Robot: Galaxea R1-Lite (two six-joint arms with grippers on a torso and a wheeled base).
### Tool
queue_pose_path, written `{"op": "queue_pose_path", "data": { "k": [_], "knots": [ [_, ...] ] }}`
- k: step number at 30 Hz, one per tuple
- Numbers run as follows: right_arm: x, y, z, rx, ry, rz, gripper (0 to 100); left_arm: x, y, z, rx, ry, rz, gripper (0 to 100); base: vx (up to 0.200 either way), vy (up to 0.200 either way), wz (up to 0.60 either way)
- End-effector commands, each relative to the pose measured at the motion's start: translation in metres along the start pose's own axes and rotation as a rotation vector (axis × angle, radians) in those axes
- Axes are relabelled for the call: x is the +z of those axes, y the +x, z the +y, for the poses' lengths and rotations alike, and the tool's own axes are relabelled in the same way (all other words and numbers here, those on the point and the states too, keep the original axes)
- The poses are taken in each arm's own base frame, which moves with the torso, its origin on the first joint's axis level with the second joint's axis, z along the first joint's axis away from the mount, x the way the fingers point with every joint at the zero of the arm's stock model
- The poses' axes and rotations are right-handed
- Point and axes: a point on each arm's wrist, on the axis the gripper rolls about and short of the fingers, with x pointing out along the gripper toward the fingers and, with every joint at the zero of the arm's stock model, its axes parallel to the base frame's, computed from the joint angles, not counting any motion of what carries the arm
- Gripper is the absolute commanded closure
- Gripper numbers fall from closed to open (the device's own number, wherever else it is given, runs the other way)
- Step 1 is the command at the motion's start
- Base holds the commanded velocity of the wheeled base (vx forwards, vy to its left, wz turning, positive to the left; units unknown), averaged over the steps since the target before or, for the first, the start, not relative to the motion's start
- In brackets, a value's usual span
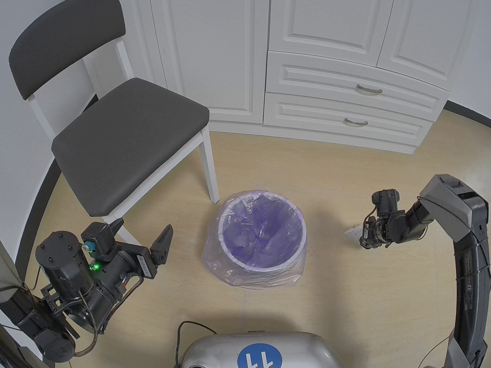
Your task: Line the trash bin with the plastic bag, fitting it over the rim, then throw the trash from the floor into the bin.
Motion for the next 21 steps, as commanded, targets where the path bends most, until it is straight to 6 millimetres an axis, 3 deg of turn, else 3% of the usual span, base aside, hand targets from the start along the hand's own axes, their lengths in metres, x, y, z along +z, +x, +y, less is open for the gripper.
{"op": "queue_pose_path", "data": {
  "k": [1, 2, 3, 9, 16, 18, 21],
  "knots": [
    [0.027, -0.068, -0.01, 0.0, -0.061, -0.126, 100, 0.002, -0.001, -0.002, 0.006, -0.005, -0.019, 0, 0.0, 0.0, 0.0],
    [0.027, -0.068, -0.01, 0.0, -0.061, -0.126, 100, 0.002, -0.001, -0.002, 0.006, -0.005, -0.019, 0, 0.0, 0.0, 0.0],
    [0.03, -0.089, -0.012, 0.004, -0.106, -0.171, 100, 0.001, 0.0, -0.003, 0.007, -0.005, -0.018, 0, 0.0, 0.0, 0.0],
    [0.026, -0.141, -0.014, 0.038, -0.206, -0.317, 100, 0.004, 0.0, -0.003, 0.006, -0.011, -0.034, 0, 0.0, 0.0, 0.0],
    [0.02, -0.184, -0.012, 0.073, -0.275, -0.532, 100, 0.004, 0.001, -0.003, 0.007, -0.012, -0.035, 0, 0.0, 0.0, 0.0],
    [0.019, -0.188, -0.011, 0.076, -0.284, -0.554, 100, 0.006, 0.0, -0.003, 0.007, -0.014, -0.041, 0, 0.0, 0.0, 0.0],
    [0.014, -0.204, -0.001, 0.105, -0.307, -0.654, 100, 0.008, -0.002, -0.005, -0.002, -0.019, -0.053, 0, 0.0, 0.0, 0.0]
  ]
}}
